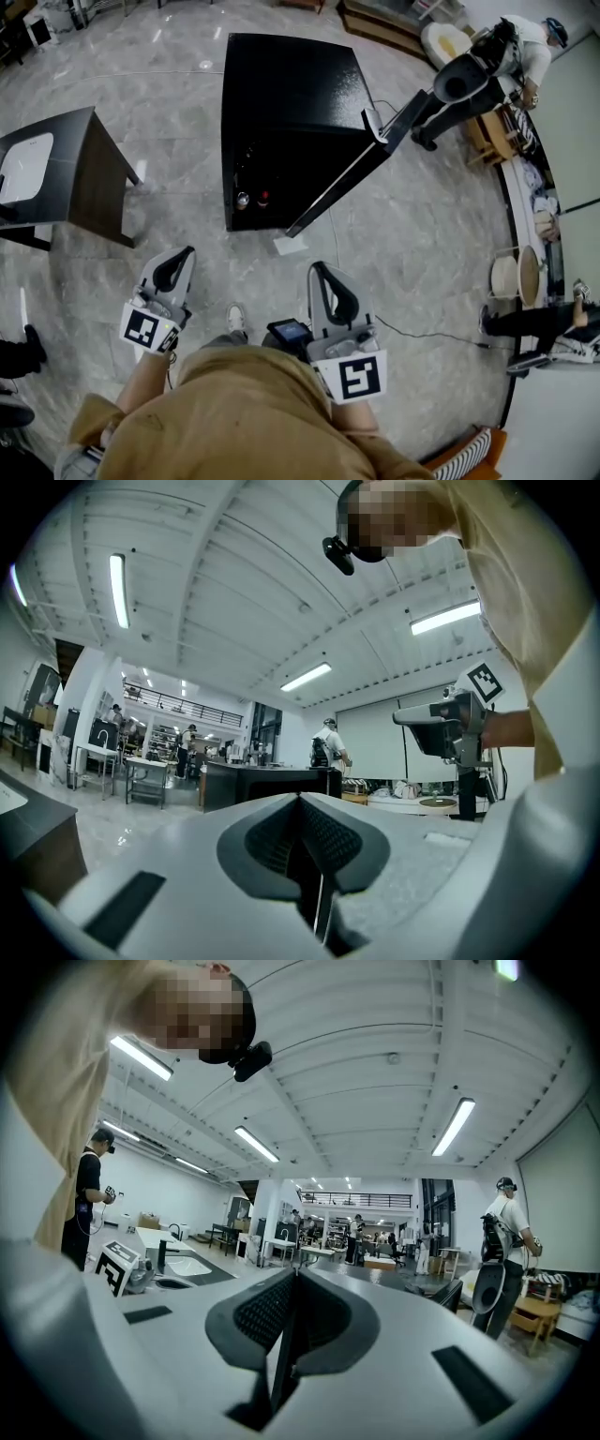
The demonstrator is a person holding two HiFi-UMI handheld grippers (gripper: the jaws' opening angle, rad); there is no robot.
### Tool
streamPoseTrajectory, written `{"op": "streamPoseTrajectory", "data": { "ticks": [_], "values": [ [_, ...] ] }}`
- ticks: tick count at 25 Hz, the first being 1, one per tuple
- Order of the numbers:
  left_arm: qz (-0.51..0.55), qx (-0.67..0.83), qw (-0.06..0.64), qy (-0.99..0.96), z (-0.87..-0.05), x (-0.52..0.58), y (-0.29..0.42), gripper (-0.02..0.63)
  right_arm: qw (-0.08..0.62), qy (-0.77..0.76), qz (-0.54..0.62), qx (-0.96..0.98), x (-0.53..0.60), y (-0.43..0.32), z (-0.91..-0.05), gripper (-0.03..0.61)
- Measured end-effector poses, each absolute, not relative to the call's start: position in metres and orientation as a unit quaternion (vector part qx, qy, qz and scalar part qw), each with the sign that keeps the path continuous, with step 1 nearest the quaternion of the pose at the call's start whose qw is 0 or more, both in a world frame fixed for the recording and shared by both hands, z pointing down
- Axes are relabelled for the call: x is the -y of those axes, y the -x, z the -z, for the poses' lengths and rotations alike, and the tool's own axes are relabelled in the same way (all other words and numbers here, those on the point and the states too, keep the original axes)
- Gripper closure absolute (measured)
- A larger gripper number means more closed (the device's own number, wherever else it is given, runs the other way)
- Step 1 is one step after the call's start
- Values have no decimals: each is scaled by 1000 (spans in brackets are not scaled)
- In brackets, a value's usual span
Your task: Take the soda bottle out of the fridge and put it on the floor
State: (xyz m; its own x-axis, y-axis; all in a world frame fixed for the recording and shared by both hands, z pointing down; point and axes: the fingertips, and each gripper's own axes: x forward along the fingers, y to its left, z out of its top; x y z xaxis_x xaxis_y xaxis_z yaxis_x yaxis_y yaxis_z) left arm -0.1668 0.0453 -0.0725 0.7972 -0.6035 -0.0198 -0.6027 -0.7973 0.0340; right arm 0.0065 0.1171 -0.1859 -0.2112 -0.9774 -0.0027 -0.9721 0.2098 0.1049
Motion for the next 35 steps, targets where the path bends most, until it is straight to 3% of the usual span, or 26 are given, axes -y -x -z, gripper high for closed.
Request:
{"op": "streamPoseTrajectory", "data": {
  "ticks": [17, 35],
  "values": [
    [1, 336, -2, -942, 65, -42, 166, 611, 12, -591, 60, 804, -95, 2, 197, 577],
    [-38, 402, -12, -915, 32, 9, 20, 611, -2, -567, 10, 824, -42, -155, 152, 577]
  ]
}}
